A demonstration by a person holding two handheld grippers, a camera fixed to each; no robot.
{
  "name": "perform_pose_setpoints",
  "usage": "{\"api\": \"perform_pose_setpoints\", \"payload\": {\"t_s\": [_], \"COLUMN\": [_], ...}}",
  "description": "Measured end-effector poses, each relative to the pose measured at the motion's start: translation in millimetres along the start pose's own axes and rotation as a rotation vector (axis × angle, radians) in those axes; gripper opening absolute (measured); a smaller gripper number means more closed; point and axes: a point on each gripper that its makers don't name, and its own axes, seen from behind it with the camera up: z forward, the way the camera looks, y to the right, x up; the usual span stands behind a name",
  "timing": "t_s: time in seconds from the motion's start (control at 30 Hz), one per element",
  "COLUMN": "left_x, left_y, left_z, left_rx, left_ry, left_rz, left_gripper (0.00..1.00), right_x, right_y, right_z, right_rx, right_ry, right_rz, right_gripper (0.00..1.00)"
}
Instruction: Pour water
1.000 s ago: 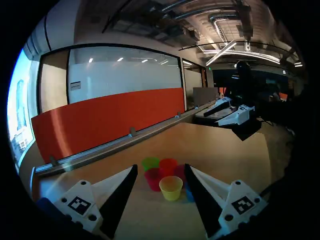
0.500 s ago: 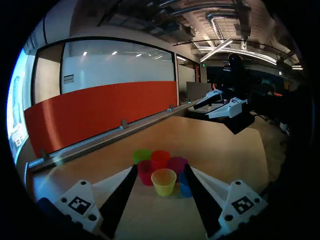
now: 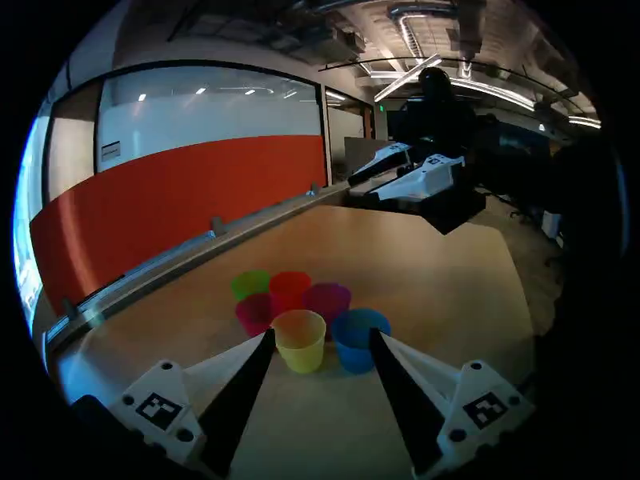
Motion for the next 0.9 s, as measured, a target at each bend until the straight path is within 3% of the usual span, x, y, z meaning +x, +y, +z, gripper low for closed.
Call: {"api": "perform_pose_setpoints", "payload": {"t_s": [0.2,0.9], "left_x": [-15,-46], "left_y": [9.6,33.5], "left_z": [11.7,42.5], "left_rx": [-0.027,-0.111], "left_ry": [-0.034,-0.094], "left_rz": [0.021,0.009], "left_gripper": [0.86,0.86], "right_x": [-3,-16], "right_y": [1,9], "right_z": [6.3,18.5], "right_rx": [0.004,0.007], "right_ry": [-0.005,-0.026], "right_rz": [0.0,0.0], "right_gripper": [1.0,1.0]}}
